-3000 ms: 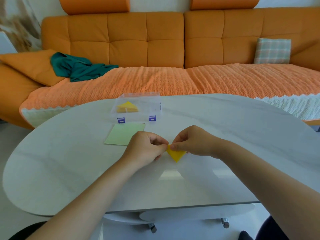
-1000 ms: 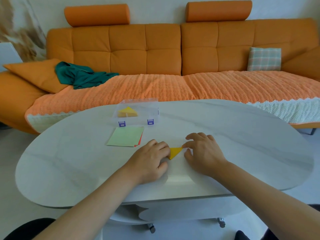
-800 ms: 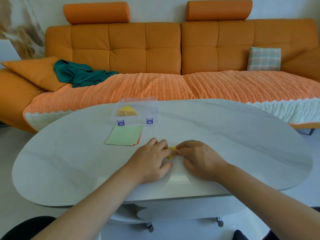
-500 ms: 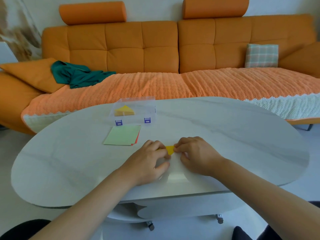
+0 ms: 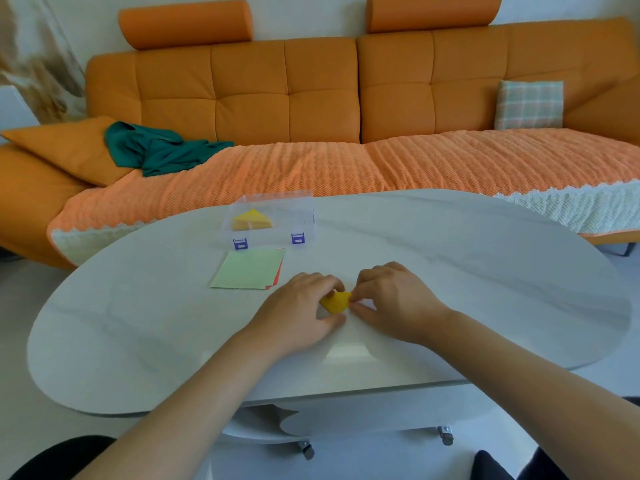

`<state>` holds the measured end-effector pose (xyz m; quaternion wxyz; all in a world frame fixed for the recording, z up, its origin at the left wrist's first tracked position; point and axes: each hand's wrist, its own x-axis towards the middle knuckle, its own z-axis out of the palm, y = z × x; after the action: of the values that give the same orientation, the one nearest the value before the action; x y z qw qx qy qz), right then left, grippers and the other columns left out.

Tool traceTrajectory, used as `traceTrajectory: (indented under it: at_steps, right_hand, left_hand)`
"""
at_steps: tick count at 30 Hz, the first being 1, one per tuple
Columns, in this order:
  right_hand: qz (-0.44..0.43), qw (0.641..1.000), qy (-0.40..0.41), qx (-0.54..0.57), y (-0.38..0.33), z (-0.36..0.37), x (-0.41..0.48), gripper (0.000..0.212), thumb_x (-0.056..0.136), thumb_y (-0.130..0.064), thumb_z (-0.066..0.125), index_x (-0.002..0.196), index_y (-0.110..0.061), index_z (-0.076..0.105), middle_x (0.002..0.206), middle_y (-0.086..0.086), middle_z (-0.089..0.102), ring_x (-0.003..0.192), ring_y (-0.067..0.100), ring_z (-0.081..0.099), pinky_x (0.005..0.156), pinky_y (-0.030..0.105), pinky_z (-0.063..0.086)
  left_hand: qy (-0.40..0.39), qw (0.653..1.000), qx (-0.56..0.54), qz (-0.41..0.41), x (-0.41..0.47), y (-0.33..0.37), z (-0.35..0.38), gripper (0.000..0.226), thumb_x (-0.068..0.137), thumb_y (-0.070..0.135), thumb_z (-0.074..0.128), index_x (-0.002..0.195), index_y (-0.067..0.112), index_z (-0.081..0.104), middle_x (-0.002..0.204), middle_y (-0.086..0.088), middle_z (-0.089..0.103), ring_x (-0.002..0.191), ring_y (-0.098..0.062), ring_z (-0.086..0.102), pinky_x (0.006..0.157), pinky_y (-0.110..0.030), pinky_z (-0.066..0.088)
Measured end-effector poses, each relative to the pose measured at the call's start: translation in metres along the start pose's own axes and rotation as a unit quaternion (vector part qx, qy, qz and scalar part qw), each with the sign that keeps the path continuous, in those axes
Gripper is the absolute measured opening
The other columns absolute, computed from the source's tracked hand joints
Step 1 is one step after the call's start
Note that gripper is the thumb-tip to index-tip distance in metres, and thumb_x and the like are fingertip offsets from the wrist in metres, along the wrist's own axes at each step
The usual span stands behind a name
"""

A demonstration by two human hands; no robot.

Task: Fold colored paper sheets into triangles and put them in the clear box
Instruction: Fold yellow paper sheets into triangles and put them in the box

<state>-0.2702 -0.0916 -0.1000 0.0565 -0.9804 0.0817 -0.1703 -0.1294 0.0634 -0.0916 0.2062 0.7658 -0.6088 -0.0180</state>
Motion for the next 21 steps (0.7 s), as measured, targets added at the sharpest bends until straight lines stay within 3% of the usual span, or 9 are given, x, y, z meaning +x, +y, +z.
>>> traceTrajectory:
  at_steps: [3,7,13,18,21]
  right_hand:
    - [-0.009,1.0,0.01,0.014,0.001,-0.003,0.002,0.02,0.092,-0.044,0.064,0.097,-0.029,0.076,0.085,-0.01,0.067,0.073,0.015,0.06,0.076,0.032,0.044]
    - [-0.026,0.999,0.029,0.024,0.007,0.001,0.004,0.019,0.089,-0.045,0.069,0.098,-0.03,0.075,0.087,-0.012,0.068,0.073,0.014,0.061,0.072,0.031,0.045]
    - [-0.123,0.989,0.066,-0.049,0.018,0.012,0.012,0.029,0.096,-0.038,0.049,0.088,-0.024,0.074,0.079,-0.005,0.066,0.066,0.02,0.06,0.058,0.032,0.045]
    - [-0.147,0.98,0.102,-0.085,0.016,0.017,0.017,0.021,0.095,-0.021,0.054,0.08,-0.018,0.069,0.07,-0.001,0.058,0.061,0.023,0.054,0.056,0.034,0.042]
    - [-0.114,0.99,0.076,-0.014,0.013,0.015,0.018,0.024,0.094,-0.035,0.054,0.087,-0.022,0.073,0.078,-0.004,0.064,0.066,0.02,0.057,0.057,0.033,0.044]
  left_hand:
    - [0.016,0.999,0.015,0.037,0.008,-0.009,0.002,0.02,0.09,0.041,0.063,0.105,0.029,0.069,0.097,0.013,0.063,0.091,-0.012,0.052,0.075,-0.026,0.041]
    - [0.013,0.994,0.059,0.087,0.013,-0.016,0.0,0.029,0.087,0.043,0.051,0.089,0.024,0.074,0.08,0.009,0.065,0.074,-0.015,0.057,0.064,-0.031,0.049]
    - [0.018,0.996,0.03,0.078,0.017,-0.018,-0.001,0.021,0.082,0.045,0.069,0.091,0.027,0.073,0.085,0.011,0.066,0.081,-0.009,0.056,0.069,-0.021,0.042]
    - [0.04,0.994,0.042,0.096,0.014,-0.02,-0.001,0.018,0.08,0.032,0.061,0.086,0.019,0.072,0.072,0.008,0.062,0.067,-0.014,0.058,0.058,-0.022,0.04]
    - [0.037,0.994,0.035,0.101,0.013,-0.022,-0.002,0.02,0.083,0.027,0.057,0.089,0.018,0.073,0.073,0.006,0.063,0.066,-0.015,0.059,0.057,-0.027,0.048]
